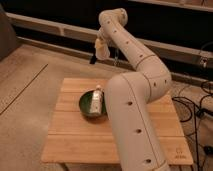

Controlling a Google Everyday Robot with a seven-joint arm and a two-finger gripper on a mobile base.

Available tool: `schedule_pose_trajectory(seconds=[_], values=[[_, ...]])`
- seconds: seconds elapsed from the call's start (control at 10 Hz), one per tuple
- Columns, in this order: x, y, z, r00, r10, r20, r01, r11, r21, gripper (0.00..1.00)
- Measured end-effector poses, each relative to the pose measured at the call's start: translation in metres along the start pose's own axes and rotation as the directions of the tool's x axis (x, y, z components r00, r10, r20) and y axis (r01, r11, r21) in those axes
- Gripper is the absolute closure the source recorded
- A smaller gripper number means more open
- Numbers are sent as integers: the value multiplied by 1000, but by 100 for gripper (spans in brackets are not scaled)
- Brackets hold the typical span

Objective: Place the ceramic cup over the eraser

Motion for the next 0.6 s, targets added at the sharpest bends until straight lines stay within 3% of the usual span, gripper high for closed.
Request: schedule_pose_trajectory(seconds=[0.3,0.6], values=[[12,9,-13,999,45,-31,-45,999,-13,100],[15,17,-28,995,91,-26,-92,996,0,100]])
